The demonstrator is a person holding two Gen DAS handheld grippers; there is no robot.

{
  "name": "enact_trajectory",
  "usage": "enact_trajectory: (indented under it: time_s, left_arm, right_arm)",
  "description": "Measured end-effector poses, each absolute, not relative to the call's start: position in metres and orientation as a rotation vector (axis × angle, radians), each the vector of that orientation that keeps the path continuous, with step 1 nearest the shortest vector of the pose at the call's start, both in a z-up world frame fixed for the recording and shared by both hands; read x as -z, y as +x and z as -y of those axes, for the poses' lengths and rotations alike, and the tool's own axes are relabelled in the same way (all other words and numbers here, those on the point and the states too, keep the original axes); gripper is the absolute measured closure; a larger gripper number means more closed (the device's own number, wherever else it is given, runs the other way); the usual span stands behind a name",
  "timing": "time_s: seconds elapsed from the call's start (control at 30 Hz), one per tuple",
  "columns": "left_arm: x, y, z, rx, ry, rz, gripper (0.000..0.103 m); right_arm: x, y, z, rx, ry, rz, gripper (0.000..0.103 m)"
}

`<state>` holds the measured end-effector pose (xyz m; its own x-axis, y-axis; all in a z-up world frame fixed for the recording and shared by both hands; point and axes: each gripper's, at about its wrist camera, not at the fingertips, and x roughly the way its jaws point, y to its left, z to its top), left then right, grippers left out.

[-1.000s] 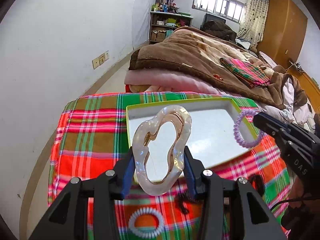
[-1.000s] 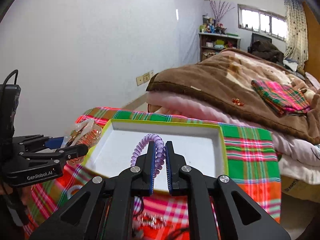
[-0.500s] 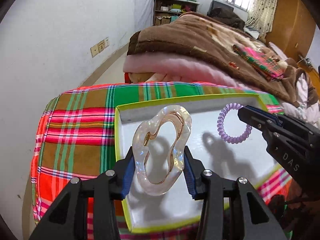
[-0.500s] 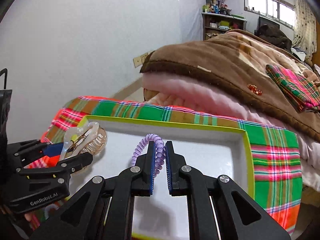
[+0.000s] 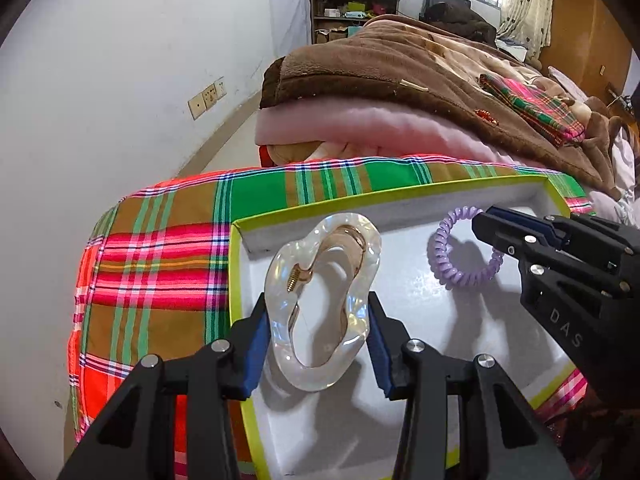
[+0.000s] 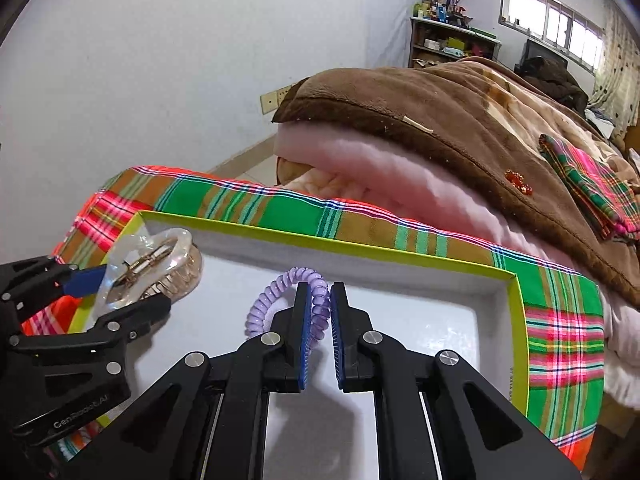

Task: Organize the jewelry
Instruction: 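Carry the claw clip with the left tool into the yellow box while the right tool carries the lavender tie, then open the right tool releasing the lavender tie while the left tool releases the claw clip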

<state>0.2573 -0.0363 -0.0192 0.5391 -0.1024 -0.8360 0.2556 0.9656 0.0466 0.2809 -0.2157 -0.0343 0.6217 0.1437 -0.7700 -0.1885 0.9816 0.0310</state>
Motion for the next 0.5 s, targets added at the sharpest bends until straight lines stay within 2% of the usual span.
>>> enact_trajectory:
  time_s: [0.5]
  left_arm:
    - [0.0237,0.2616,0.0440,0.178,0.221,-0.984,0.056]
  right_arm:
    - [0.0430,0.2893,0.2171,-0.160,-0.080,-0.907,0.093]
